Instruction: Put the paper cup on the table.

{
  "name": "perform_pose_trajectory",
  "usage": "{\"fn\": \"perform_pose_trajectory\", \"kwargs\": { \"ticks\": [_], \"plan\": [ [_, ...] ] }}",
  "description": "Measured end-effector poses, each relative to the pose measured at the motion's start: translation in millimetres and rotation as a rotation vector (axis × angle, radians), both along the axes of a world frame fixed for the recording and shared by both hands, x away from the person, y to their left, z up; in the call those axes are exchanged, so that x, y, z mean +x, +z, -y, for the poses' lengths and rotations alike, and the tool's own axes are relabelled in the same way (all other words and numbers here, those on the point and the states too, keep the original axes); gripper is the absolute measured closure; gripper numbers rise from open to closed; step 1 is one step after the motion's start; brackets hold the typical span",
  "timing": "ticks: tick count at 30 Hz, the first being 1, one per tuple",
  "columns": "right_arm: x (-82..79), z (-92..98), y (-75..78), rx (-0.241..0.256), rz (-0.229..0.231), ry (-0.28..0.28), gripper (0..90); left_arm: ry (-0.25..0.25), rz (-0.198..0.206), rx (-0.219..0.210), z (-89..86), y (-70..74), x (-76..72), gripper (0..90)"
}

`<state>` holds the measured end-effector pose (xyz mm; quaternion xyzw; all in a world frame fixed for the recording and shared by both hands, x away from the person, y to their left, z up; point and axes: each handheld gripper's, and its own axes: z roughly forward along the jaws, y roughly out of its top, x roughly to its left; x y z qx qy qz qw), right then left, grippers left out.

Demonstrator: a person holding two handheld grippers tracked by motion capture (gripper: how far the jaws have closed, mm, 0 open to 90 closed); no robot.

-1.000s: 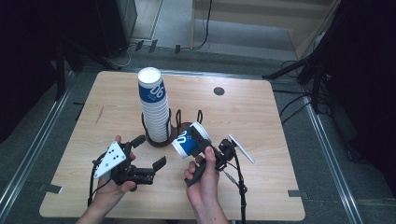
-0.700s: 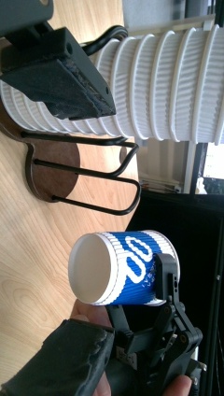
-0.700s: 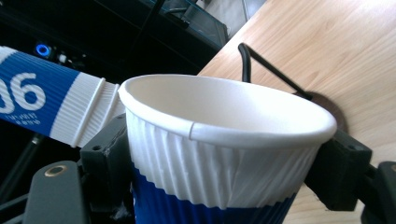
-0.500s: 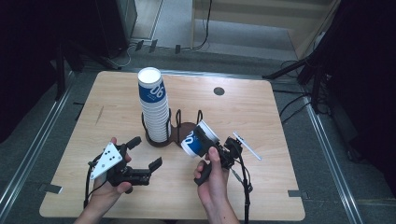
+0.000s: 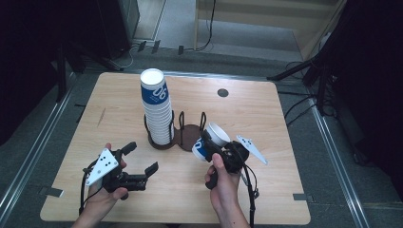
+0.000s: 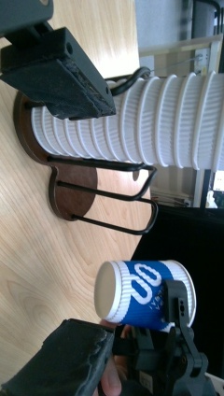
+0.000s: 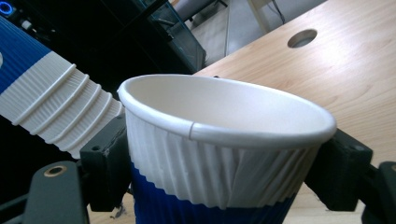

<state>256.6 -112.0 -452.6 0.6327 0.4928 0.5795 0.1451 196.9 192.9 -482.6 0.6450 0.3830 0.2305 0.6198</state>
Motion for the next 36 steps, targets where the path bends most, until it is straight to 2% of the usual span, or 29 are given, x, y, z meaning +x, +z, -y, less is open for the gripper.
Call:
{"fn": "perform_pose_trajectory", "kwargs": {
  "ticks": [3, 6, 9, 12, 13, 14, 15, 16, 21, 26, 32, 36],
  "plan": [
    [-1.0, 1.4, 0.3, -0.021, 0.009, 0.001, 19.9, 0.007, -0.002, 0.011, -3.5, -2.3, -0.6, 0.0],
    [-2.5, 3.4, -0.9, -0.085, 0.049, -0.011, 19.8, 0.021, -0.012, 0.019, -9.4, -7.8, -1.8, 0.0],
    [-3.0, 4.1, -2.5, -0.113, 0.062, -0.02, 19.7, 0.027, -0.019, 0.024, -12.1, -11.2, -2.6, 0.0],
    [-3.4, 3.4, -6.0, -0.2, 0.087, -0.041, 19.7, 0.041, -0.029, 0.028, -16.1, -15.8, -3.9, 0.0],
    [-3.4, 3.4, -6.0, -0.2, 0.087, -0.041, 19.7, 0.042, -0.033, 0.029, -17.9, -16.7, -4.3, 0.0],
    [-4.2, 2.6, -7.4, -0.261, 0.11, -0.056, 19.7, 0.042, -0.039, 0.024, -19.5, -17.4, -4.8, 0.0],
    [-4.2, 2.6, -7.4, -0.261, 0.11, -0.056, 19.7, 0.045, -0.043, 0.023, -21.1, -18.0, -5.3, 0.0],
    [-3.2, 3.8, -9.1, -0.29, 0.121, -0.064, 19.7, 0.048, -0.045, 0.031, -23.3, -19.0, -6.0, 0.0],
    [-0.9, 7.5, -10.7, -0.312, 0.127, -0.08, 19.7, 0.067, -0.06, 0.038, -31.5, -24.9, -7.8, 0.0],
    [2.0, 15.4, -11.8, -0.357, 0.15, -0.108, 19.6, 0.081, -0.074, 0.056, -39.6, -30.9, -9.9, 0.0],
    [3.6, 23.1, -12.4, -0.374, 0.157, -0.123, 19.6, 0.098, -0.086, 0.061, -47.6, -35.4, -11.8, 0.0],
    [4.3, 27.5, -12.6, -0.406, 0.177, -0.125, 19.6, 0.114, -0.094, 0.083, -53.3, -39.5, -12.5, 0.0]
  ]
}}
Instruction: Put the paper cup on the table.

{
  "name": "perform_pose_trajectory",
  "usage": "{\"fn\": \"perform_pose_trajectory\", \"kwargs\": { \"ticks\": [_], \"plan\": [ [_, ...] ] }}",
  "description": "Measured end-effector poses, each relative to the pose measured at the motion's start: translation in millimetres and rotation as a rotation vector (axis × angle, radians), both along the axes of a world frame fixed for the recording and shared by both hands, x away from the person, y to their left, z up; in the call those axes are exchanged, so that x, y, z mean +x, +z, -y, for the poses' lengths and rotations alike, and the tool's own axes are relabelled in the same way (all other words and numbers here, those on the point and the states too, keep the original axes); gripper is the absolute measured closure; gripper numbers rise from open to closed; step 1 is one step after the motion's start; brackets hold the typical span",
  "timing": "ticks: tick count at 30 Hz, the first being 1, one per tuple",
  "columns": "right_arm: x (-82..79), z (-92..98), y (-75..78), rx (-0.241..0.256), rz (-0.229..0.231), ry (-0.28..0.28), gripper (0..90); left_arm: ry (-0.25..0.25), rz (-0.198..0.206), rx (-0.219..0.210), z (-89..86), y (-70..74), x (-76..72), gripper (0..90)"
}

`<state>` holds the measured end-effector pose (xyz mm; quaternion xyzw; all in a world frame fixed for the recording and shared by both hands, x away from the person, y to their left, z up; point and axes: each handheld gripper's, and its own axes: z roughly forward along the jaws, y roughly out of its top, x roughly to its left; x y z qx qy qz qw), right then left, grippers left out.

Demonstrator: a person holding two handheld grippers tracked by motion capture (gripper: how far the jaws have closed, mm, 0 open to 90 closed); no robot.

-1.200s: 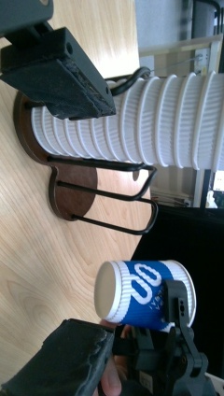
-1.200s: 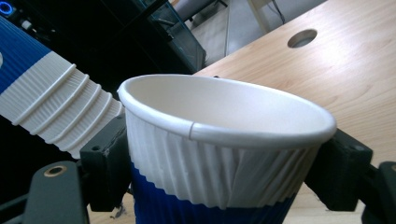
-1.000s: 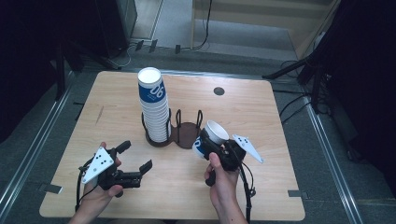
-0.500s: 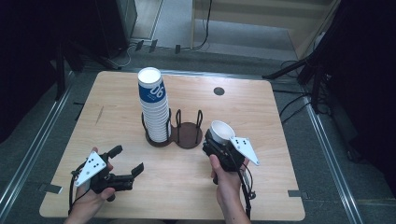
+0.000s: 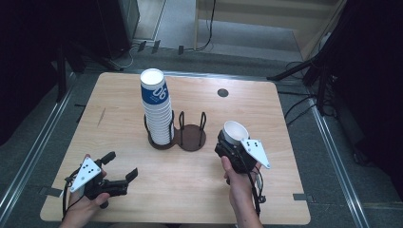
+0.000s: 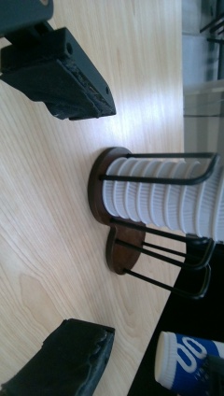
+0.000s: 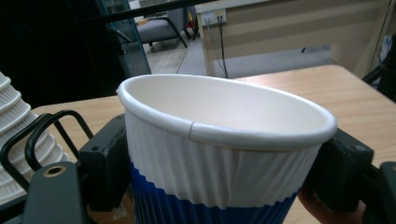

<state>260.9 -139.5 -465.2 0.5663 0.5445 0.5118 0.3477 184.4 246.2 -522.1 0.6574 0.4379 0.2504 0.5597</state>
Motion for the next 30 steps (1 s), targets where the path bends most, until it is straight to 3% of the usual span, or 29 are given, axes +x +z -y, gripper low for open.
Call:
{"fn": "perform_pose_trajectory", "kwargs": {
  "ticks": [5, 16, 19, 26, 30],
  "plan": [
    [1.9, 3.8, -0.1, -0.024, 0.06, 0.011, 19.6, 0.013, -0.011, 0.019, -7.9, -5.1, -1.1, 0.0],
    [6.6, 8.1, -4.9, -0.079, 0.111, 0.018, 19.6, 0.068, -0.019, 0.033, -26.7, -13.0, -3.1, 0.0],
    [8.9, 9.4, -7.2, -0.113, 0.145, 0.007, 19.7, 0.083, -0.018, 0.041, -31.0, -14.2, -2.9, 0.0],
    [15.1, 17.2, -11.1, -0.132, 0.16, -0.015, 19.7, 0.124, -0.02, 0.061, -40.1, -16.9, -3.6, 0.0],
    [21.5, 22.9, -13.5, -0.157, 0.191, -0.03, 19.7, 0.144, -0.015, 0.077, -46.8, -18.6, -5.7, 0.0]
  ]
}}
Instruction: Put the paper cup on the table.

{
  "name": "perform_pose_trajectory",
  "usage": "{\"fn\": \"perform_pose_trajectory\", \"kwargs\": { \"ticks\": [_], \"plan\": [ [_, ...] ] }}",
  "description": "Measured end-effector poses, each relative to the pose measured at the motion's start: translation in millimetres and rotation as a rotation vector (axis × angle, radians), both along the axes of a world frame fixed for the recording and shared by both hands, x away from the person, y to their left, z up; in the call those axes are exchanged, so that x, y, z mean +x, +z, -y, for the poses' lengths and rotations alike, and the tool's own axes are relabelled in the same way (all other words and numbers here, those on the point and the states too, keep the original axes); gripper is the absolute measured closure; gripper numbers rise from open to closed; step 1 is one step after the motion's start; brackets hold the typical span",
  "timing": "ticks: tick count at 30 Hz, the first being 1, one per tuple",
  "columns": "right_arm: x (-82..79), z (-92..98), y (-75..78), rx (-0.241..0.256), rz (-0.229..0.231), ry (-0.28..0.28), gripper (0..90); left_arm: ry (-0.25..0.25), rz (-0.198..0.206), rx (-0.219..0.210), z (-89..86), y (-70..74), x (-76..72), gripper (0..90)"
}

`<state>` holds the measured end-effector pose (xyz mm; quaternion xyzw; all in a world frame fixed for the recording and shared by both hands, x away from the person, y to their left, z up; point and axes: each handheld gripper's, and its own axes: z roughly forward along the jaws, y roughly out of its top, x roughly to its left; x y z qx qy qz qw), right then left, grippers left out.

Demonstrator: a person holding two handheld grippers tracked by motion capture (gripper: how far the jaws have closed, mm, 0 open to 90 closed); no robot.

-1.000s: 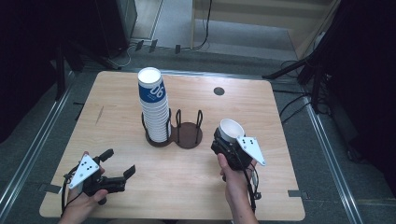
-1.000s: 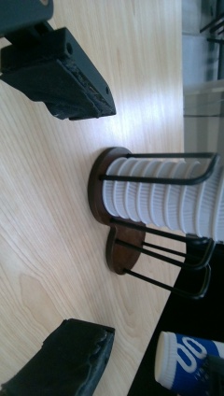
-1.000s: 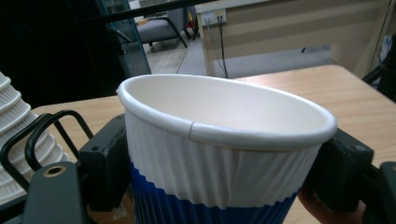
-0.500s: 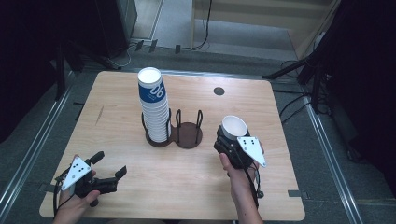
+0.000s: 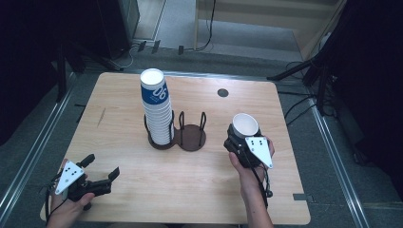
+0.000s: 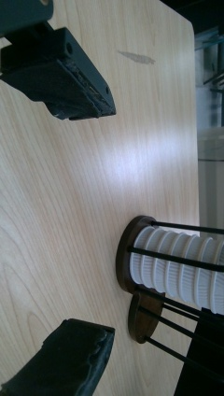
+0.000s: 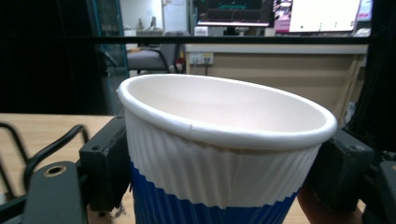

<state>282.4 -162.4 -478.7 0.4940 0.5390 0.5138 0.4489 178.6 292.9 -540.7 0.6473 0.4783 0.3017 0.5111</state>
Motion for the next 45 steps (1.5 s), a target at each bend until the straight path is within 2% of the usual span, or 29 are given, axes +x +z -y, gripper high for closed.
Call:
{"fn": "perform_pose_trajectory", "kwargs": {
  "ticks": [3, 4, 9, 12, 18, 22, 25, 26, 28, 29, 33, 35, 45],
  "plan": [
    [7.7, 3.0, -2.6, 0.003, 0.001, -0.011, 19.7, 0.021, -0.003, 0.001, -7.2, -1.8, -0.6, 0.0],
    [11.8, 3.1, -4.1, -0.012, 0.005, -0.012, 19.7, 0.035, -0.003, 0.0, -10.7, -2.3, -0.1, 0.0],
    [20.8, 2.1, -7.4, -0.019, -0.003, -0.012, 19.6, 0.057, -0.007, -0.008, -16.1, -3.3, 1.0, 0.0],
    [26.3, 0.7, -10.1, -0.021, -0.011, -0.017, 19.7, 0.066, -0.009, -0.011, -17.4, -3.8, 0.9, 0.0],
    [42.9, -1.5, -16.5, -0.059, -0.029, -0.03, 19.6, 0.071, -0.005, -0.018, -17.9, -4.5, 0.5, 0.0],
    [52.2, -0.5, -19.6, -0.06, -0.045, -0.047, 19.5, 0.084, -0.004, -0.016, -18.7, -4.8, 0.6, 0.0],
    [58.5, 0.8, -21.5, -0.053, -0.048, -0.056, 19.5, 0.098, -0.001, -0.018, -19.7, -5.6, 1.2, 0.0],
    [64.5, 1.8, -23.5, -0.07, -0.035, -0.07, 19.5, 0.101, -0.005, -0.021, -19.7, -6.4, 1.4, 0.0],
    [67.7, 2.3, -24.7, -0.078, -0.023, -0.078, 19.5, 0.101, -0.005, -0.021, -19.7, -6.9, 1.5, 0.0],
    [74.5, 3.3, -26.4, -0.114, -0.02, -0.086, 19.5, 0.1, -0.007, -0.015, -19.9, -7.1, 1.5, 0.0],
    [84.1, 5.2, -27.7, -0.131, -0.018, -0.098, 19.5, 0.102, -0.005, -0.021, -20.2, -7.1, 1.4, 0.0],
    [92.7, 6.3, -28.1, -0.124, -0.013, -0.102, 19.5, 0.102, -0.004, -0.022, -20.4, -7.1, 1.3, 0.0],
    [108.6, 4.8, -37.3, -0.154, -0.026, -0.104, 19.5, 0.097, -0.017, -0.023, -20.9, -9.1, 2.2, 0.0]
  ]
}}
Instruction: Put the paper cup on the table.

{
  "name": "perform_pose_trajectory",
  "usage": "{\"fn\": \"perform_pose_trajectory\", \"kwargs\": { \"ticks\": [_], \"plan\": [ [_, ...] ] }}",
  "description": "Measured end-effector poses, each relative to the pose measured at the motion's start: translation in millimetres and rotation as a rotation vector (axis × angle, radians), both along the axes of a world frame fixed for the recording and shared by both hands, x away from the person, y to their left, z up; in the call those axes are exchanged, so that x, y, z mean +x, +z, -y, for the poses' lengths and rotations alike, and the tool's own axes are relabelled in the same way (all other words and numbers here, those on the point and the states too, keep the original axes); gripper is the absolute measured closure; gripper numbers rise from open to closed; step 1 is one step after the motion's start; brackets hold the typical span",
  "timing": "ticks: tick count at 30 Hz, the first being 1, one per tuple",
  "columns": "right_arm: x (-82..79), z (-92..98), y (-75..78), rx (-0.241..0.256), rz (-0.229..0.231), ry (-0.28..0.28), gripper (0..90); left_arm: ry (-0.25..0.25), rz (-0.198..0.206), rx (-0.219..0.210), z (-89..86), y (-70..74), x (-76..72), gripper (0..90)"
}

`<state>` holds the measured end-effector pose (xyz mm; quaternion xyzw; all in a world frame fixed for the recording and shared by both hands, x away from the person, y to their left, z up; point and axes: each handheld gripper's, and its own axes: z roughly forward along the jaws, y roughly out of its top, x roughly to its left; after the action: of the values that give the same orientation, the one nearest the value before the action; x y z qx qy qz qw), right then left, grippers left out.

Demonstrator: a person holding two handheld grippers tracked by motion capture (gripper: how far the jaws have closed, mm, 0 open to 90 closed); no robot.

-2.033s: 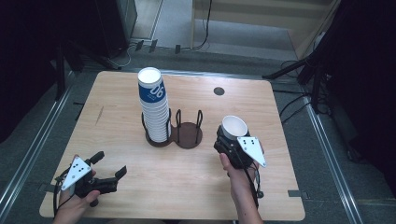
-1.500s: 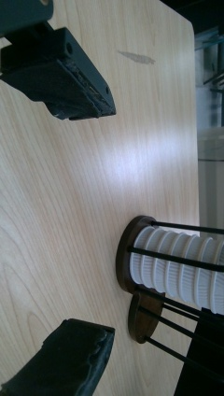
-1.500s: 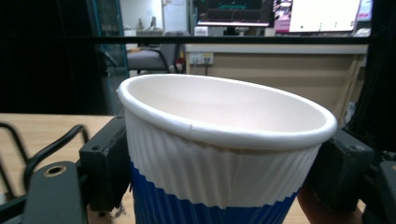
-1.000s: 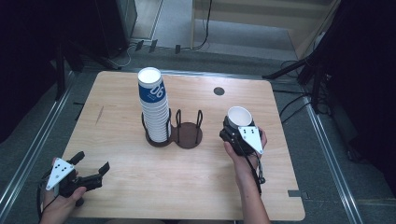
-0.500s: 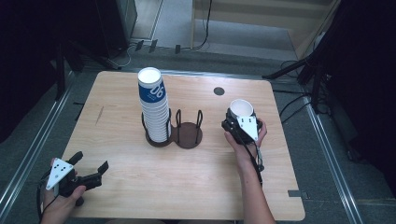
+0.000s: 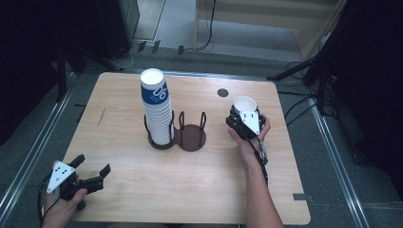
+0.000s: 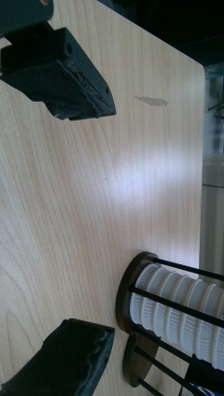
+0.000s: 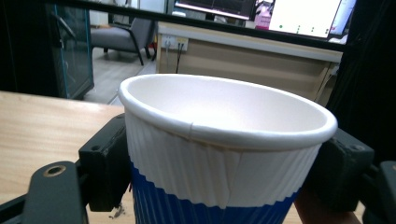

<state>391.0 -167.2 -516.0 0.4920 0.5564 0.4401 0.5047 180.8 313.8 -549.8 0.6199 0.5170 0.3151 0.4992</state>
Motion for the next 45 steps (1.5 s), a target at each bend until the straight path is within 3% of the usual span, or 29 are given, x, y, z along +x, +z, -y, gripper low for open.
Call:
{"fn": "perform_pose_trajectory", "kwargs": {
  "ticks": [8, 18, 22, 26, 45],
  "plan": [
    [8.8, -1.4, -12.6, 0.023, -0.055, 0.033, 19.1, -0.003, -0.007, -0.002, 0.1, -1.5, 0.9, 0.0],
    [11.2, 2.4, -18.8, 0.035, -0.143, 0.027, 18.5, -0.006, -0.009, -0.002, 0.3, -1.7, 1.0, 0.0],
    [11.7, 3.0, -19.5, 0.067, -0.161, 0.04, 18.0, -0.007, -0.01, -0.003, 0.0, -1.8, 1.0, 0.0],
    [10.6, 1.4, -21.5, 0.043, -0.167, 0.045, 17.5, -0.004, -0.01, -0.008, -0.3, -1.6, 1.1, 0.0],
    [6.1, 8.4, -24.4, 0.079, -0.215, 0.033, 16.5, -0.002, -0.011, -0.011, -1.3, -2.2, 1.6, 0.0]
  ]
}}
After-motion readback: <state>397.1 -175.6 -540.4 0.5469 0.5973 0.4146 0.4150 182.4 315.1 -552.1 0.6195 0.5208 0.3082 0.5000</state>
